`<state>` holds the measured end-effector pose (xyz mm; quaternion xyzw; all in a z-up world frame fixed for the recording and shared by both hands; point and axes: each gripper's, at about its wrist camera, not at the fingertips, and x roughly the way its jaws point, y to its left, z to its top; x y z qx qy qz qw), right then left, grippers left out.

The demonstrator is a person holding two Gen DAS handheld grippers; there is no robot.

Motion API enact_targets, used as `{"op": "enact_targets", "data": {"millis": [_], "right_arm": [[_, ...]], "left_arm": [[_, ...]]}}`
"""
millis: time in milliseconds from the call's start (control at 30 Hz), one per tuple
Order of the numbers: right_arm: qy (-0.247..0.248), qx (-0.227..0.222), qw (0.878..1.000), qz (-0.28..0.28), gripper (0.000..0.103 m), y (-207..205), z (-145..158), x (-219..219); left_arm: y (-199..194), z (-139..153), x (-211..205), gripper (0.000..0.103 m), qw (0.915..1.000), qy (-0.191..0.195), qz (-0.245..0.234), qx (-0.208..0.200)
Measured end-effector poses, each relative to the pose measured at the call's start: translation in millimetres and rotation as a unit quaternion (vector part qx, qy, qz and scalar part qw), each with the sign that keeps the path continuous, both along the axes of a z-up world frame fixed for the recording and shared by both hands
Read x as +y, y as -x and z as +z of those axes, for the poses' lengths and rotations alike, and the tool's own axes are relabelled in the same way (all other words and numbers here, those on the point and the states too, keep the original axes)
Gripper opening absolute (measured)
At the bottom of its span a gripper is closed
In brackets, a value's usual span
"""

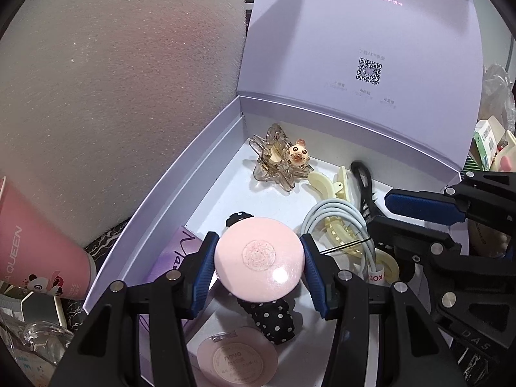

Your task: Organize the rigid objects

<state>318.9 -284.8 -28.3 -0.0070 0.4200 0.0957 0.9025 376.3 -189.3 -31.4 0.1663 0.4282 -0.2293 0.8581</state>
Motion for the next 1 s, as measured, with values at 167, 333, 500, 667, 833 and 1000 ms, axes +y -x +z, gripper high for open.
{"op": "enact_targets", "data": {"millis": [167,333,500,667,833,1000], "right_arm": [[0.005,-0.010,1.000,-0.002,0.028,4.7,6.6,3.1],[0.006,-0.016,1.000,-0.008,0.031,9.3,11.5,2.3],[0.016,-0.025,0.999,-0.015,0.039,16.9,18.7,-1.0],[0.020,-0.034,0.999,-0.022,0.043,21.9,32.6,-4.9],[0.022,-0.042,0.999,-0.027,0.045,30.8,42.4,-8.9],[0.024,-0.050,0.998,-0.029,0.049,42.0,53.2,-8.9]], "left_arm": [[9.7,-0.7,8.5,0.050,0.9999,0.006,0.007,-0.004],[15.2,5.2,12.4,0.050,0.9998,0.011,0.014,-0.012],[17.7,12.0,15.7,0.050,0.9996,0.002,0.027,-0.001],[19.8,19.5,21.5,0.058,0.9991,0.001,0.043,0.000],[31.0,31.8,28.0,0.058,0.9986,0.003,0.051,-0.012],[45.9,48.5,36.2,0.059,0.9983,0.008,0.053,-0.024]]}}
